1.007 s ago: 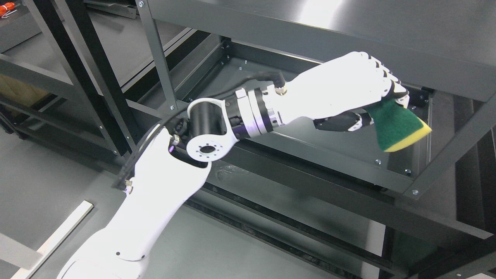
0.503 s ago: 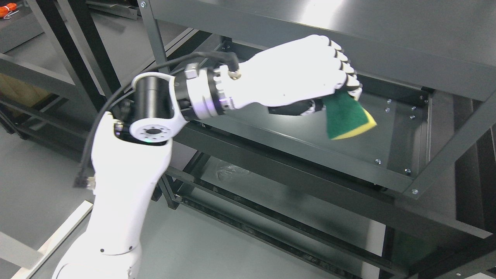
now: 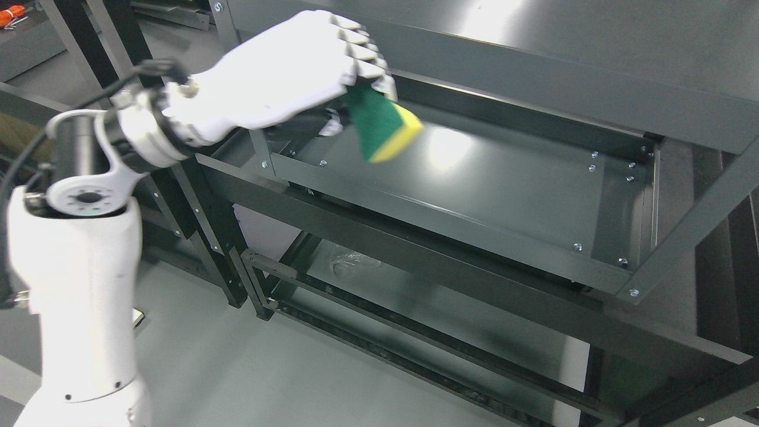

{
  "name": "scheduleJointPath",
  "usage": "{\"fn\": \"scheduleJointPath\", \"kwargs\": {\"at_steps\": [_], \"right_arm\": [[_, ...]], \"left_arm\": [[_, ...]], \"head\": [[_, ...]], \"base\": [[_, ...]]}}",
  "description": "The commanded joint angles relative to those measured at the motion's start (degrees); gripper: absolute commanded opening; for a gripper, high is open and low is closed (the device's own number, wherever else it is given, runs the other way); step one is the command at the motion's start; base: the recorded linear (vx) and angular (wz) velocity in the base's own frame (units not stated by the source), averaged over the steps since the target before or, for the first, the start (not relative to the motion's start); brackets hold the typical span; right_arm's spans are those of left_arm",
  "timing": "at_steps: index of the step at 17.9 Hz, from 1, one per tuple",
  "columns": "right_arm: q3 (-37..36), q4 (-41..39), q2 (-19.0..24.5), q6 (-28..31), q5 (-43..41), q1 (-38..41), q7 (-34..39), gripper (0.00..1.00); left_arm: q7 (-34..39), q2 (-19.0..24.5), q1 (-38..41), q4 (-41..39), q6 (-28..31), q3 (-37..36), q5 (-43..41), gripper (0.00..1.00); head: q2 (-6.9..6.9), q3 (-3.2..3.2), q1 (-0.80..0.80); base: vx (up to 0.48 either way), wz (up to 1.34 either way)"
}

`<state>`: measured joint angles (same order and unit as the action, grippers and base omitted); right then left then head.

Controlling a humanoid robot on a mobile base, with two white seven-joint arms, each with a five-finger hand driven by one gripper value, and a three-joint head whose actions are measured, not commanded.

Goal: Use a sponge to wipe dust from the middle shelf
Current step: 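Wipe the sponge along the shelf toward the near corner post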

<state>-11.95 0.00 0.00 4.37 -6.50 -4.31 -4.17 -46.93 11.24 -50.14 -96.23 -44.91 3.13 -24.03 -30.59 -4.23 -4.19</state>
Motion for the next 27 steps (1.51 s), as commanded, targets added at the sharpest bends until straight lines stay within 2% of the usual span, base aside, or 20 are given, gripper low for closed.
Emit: {"fn": "scheduleJointPath", "kwargs": {"at_steps": [1,7,10,12,14,19,24,27], "right_arm": [[0.0,-1.0,-1.0,0.02,0.0,0.0,-0.05,1.0],[0.0,-1.0,-1.0,0.02,0.0,0.0,-0.05,1.0],[0.0,-1.0,-1.0,0.02,0.0,0.09,-0.05,1.0],[0.0,-1.0,-1.0,0.02,0.0,0.0,-0.05,1.0],[0.0,-1.0,-1.0,0.02,0.0,0.0,-0.05,1.0],[0.0,-1.0,-1.0,0.02,0.0,0.0,-0.05,1.0],[0.0,-1.0,-1.0,0.02,0.0,0.0,-0.05,1.0],[0.0,-1.0,-1.0,0.02,0.0,0.0,-0.05,1.0]], "left_arm": [[0.43,11.69,3.64,9.02,-0.09,25.59,1.71,0.0],[2.1,19.86,3.74,26.33,-0.09,37.55,1.35,0.0],[3.42,22.86,3.91,32.14,-0.09,38.88,0.92,0.0],[4.12,22.07,3.74,31.37,-0.09,36.53,0.83,0.0],[5.08,18.4,3.38,28.05,-0.09,29.34,0.91,0.0],[5.27,1.62,2.25,13.99,-0.09,12.73,0.48,0.0],[5.18,-10.24,-0.3,5.27,-0.09,-3.54,-1.54,0.0],[5.18,-10.24,-3.9,3.51,-0.09,-11.8,-4.7,0.0]], "head": [[0.0,0.0,0.0],[0.0,0.0,0.0],[0.0,0.0,0.0],[0.0,0.0,0.0],[0.0,0.0,0.0],[0.0,0.0,0.0],[0.0,0.0,0.0],[0.0,0.0,0.0]], "base": [[0.0,0.0],[0.0,0.0],[0.0,0.0],[0.0,0.0],[0.0,0.0],[0.0,0.0],[0.007,-0.04],[0.015,-0.14]]}}
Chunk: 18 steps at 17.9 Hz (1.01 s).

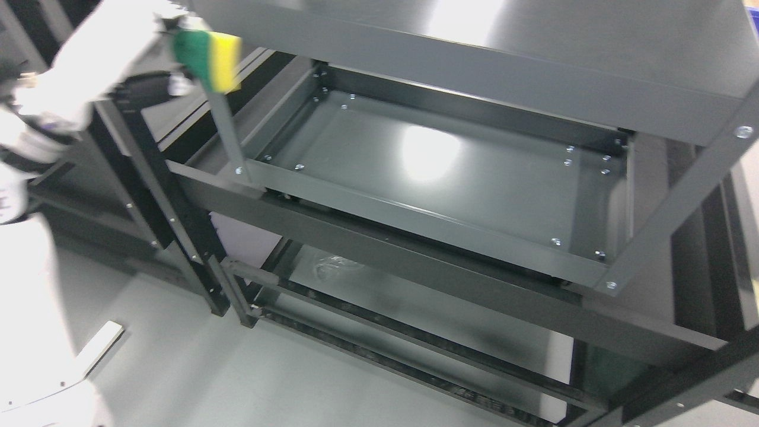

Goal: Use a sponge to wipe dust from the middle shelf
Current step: 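Sweep the sponge back across the shelf toward the far side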

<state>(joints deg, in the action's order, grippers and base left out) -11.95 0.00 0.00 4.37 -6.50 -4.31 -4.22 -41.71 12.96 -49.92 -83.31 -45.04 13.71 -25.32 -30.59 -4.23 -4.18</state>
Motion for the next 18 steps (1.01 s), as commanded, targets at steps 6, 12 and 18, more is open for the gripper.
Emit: {"fn": "scheduleJointPath", "kwargs": {"at_steps": [6,12,18], "right_arm": [[0.0,-1.0,-1.0,0.02,0.0,0.0,0.0,1.0],[0.0,-1.0,-1.0,0.02,0.0,0.0,0.0,1.0],[0.0,-1.0,-1.0,0.02,0.0,0.0,0.0,1.0]], "left_arm": [[6.01,-11.96,-13.26,-9.41,8.37,-44.17,-3.51,0.0],[11.13,-11.96,-15.3,-9.41,12.17,-50.62,-3.6,0.0],[-0.81,-10.87,-12.59,-9.06,0.68,-29.83,-4.74,0.0]], "head": [[0.0,0.0,0.0],[0.0,0.0,0.0],[0.0,0.0,0.0]], "base": [[0.02,-0.19],[-0.006,0.06],[-0.006,0.02]]}}
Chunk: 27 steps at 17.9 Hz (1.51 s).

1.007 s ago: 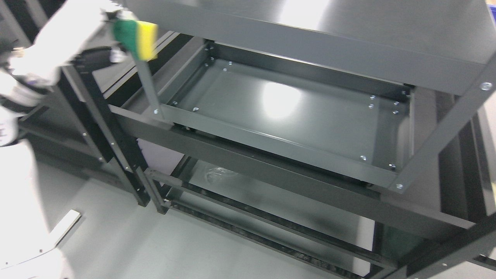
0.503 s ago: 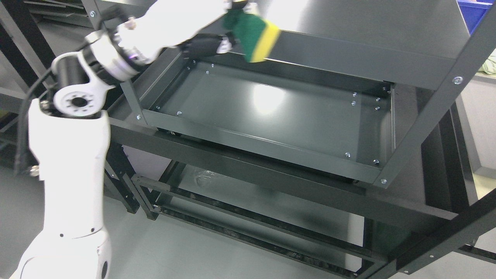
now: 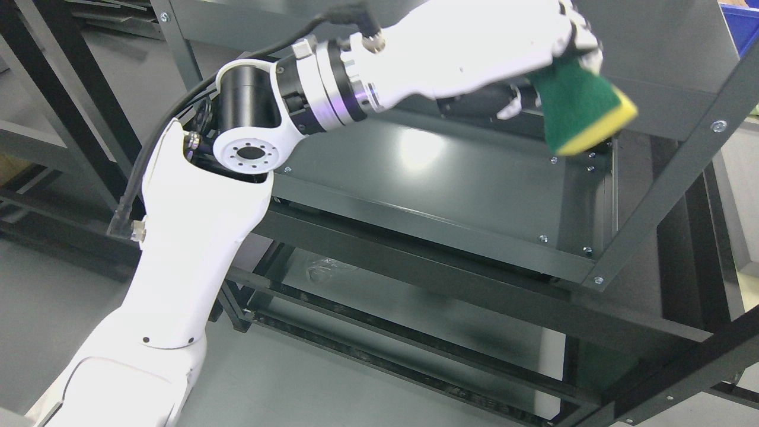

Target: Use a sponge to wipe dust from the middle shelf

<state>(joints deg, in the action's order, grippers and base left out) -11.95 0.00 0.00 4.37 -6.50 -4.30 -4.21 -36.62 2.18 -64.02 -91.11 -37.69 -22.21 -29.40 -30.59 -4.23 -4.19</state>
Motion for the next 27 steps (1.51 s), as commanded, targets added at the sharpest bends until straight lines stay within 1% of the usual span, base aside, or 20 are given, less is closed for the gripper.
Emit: {"fn": "scheduleJointPath", "kwargs": {"at_steps": [1,3,4,8,11,13,16,18,20,22,24,25,26,27], "right_arm": [[0.0,-1.0,-1.0,0.03,0.0,-0.01,0.0,1.0],[0.0,-1.0,-1.0,0.03,0.0,-0.01,0.0,1.0],[0.0,-1.0,-1.0,0.03,0.0,-0.01,0.0,1.0],[0.0,-1.0,-1.0,0.03,0.0,-0.01,0.0,1.0],[0.08,-1.0,-1.0,0.03,0.0,-0.01,0.0,1.0],[0.0,-1.0,-1.0,0.03,0.0,-0.01,0.0,1.0],[0.0,-1.0,-1.0,0.03,0.0,-0.01,0.0,1.0],[0.0,-1.0,-1.0,0.03,0.0,-0.01,0.0,1.0],[0.0,-1.0,-1.0,0.03,0.0,-0.01,0.0,1.0],[0.0,-1.0,-1.0,0.03,0.0,-0.01,0.0,1.0],[0.0,-1.0,-1.0,0.03,0.0,-0.01,0.0,1.0],[0.0,-1.0,-1.0,0.03,0.0,-0.01,0.0,1.0],[0.0,-1.0,-1.0,0.03,0.0,-0.01,0.0,1.0],[0.0,-1.0,-1.0,0.03,0.0,-0.01,0.0,1.0]], "left_arm": [[-7.84,2.11,4.32,-1.18,-7.31,11.69,-0.66,0.0],[-8.3,7.2,9.15,-0.57,-7.31,22.06,-0.57,0.0],[-8.3,9.06,10.31,-0.22,-7.31,25.95,-0.4,0.0],[-8.3,14.95,13.04,0.84,-7.31,42.65,1.35,0.0],[-8.21,21.09,16.46,3.29,-7.31,51.53,3.38,0.0],[-7.77,23.74,18.84,7.06,-7.31,56.72,3.82,0.0],[-7.16,25.77,18.94,14.53,-7.31,62.88,3.56,0.0],[-6.19,26.13,19.02,16.22,-7.31,65.79,3.56,0.0],[-5.22,24.47,20.07,16.14,-7.31,66.5,5.22,0.0],[-5.74,19.56,23.05,15.09,-7.31,63.45,13.53,0.0],[-5.66,16.56,27.88,10.1,-7.31,54.86,22.76,0.0],[-5.31,15.15,30.16,6.07,-7.31,48.2,27.42,0.0],[-5.13,13.05,30.88,3.77,-7.31,43.26,27.99,0.0],[-5.04,8.42,31.5,2.26,-7.31,37.73,27.99,0.0]], "head": [[0.0,0.0,0.0],[0.0,0.0,0.0],[0.0,0.0,0.0],[0.0,0.0,0.0],[0.0,0.0,0.0],[0.0,0.0,0.0],[0.0,0.0,0.0],[0.0,0.0,0.0],[0.0,0.0,0.0],[0.0,0.0,0.0],[0.0,0.0,0.0],[0.0,0.0,0.0],[0.0,0.0,0.0],[0.0,0.0,0.0]], "base": [[0.0,0.0],[0.0,0.0],[0.0,0.0],[0.0,0.0],[0.0,0.0],[0.0,0.0],[0.0,0.0],[0.0,0.0],[0.0,0.0],[0.0,0.0],[0.0,0.0],[0.0,0.0],[0.0,0.0],[0.0,0.0]]}}
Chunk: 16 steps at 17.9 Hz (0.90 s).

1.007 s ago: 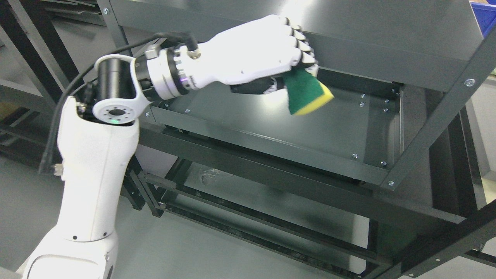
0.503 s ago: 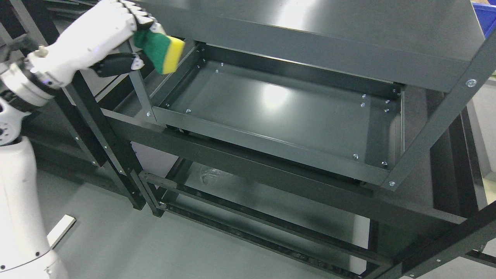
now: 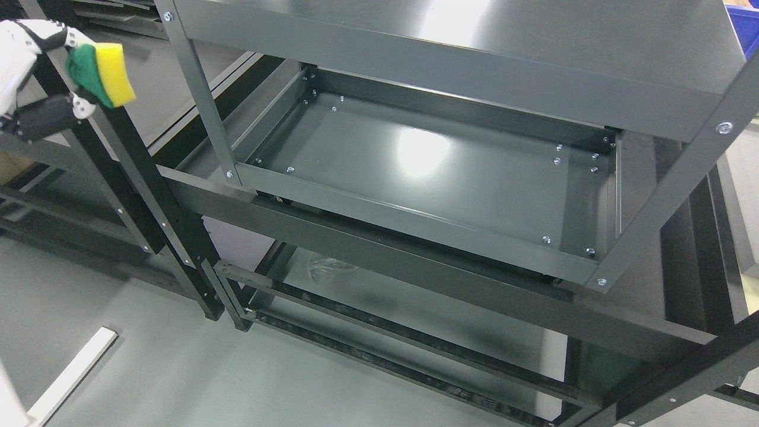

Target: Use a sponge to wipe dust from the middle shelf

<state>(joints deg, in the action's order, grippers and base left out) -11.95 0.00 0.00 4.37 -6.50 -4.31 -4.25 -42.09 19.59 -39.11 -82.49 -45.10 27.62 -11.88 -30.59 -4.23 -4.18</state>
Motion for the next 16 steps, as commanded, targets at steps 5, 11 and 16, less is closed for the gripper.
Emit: {"fn": "scheduleJointPath", "kwargs": {"at_steps": [5,11,16], "right_arm": [[0.0,-1.0,-1.0,0.03,0.0,0.0,0.03,1.0],[0.0,-1.0,-1.0,0.03,0.0,0.0,0.03,1.0],[0.0,-1.0,-1.0,0.03,0.0,0.0,0.03,1.0]], "left_arm": [[10.12,-18.59,13.26,-3.31,0.1,-41.52,10.21,0.0],[57.87,-18.59,16.34,4.89,16.48,-55.22,11.0,0.0],[60.19,-18.59,27.49,-4.23,28.38,-51.89,16.53,0.0]], "head": [[0.0,0.0,0.0],[0.0,0.0,0.0],[0.0,0.0,0.0]], "base": [[0.0,0.0],[0.0,0.0],[0.0,0.0]]}}
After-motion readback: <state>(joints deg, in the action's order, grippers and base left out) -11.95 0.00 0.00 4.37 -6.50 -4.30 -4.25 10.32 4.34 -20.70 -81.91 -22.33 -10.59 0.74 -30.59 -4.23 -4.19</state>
